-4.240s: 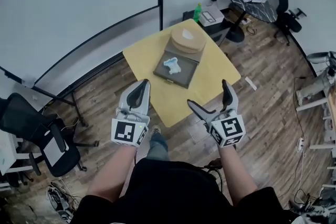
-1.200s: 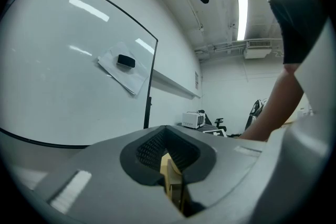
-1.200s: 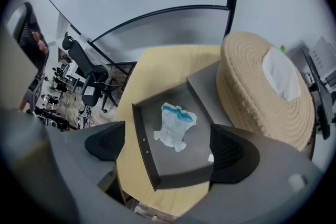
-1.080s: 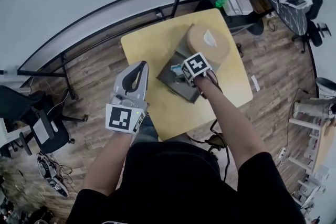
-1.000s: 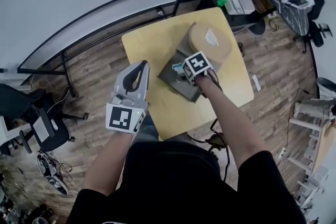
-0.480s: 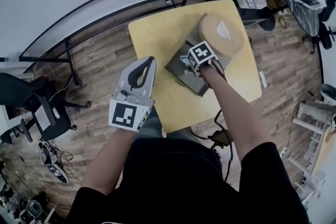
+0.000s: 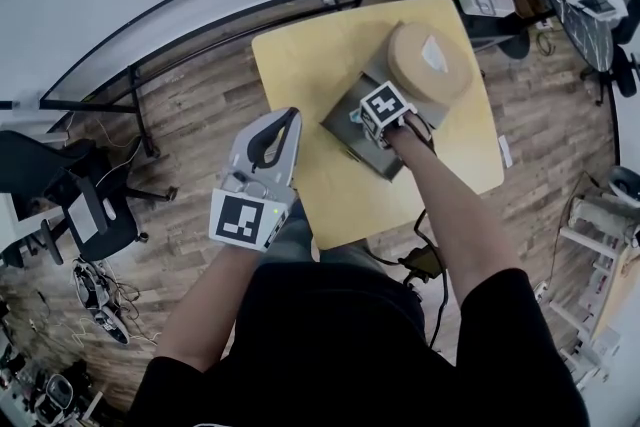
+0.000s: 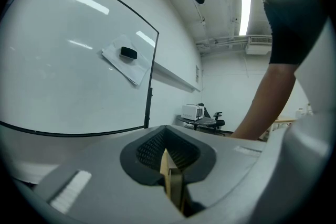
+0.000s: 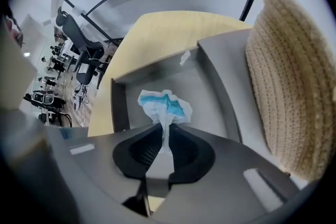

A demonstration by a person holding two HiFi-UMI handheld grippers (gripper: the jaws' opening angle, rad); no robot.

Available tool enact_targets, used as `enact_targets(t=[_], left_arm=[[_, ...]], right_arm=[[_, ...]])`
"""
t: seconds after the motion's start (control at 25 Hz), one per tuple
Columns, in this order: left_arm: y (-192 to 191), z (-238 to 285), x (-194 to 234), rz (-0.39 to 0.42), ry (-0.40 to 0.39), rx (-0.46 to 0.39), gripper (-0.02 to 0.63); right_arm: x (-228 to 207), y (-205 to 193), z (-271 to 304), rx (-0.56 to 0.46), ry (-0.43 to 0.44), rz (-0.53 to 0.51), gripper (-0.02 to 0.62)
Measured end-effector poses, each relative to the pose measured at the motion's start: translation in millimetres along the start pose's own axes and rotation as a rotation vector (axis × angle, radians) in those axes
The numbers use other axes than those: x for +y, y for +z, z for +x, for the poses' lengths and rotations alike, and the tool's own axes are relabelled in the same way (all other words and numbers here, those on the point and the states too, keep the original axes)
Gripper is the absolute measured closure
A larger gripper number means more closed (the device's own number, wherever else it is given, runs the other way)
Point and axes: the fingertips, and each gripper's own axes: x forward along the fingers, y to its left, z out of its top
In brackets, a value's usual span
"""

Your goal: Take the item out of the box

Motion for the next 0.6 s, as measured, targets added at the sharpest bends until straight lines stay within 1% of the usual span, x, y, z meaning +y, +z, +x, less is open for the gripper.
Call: enact_targets(t=[0.4, 0.52, 0.6], left_arm=[[0, -3, 2, -0.009, -0.006, -0.009, 0.606], [2, -3, -1, -0.012, -0.015, -0.020, 0.606], [7, 0, -5, -0.008, -0.028, -0.033, 0.606]], right_arm=[[2, -4, -6, 0.011, -0.011, -0.020, 0.546], [4, -3, -15, -0.004, -0.020, -0.033, 0.546], [2, 0, -29, -0.036, -0.033, -0.044, 0.546]])
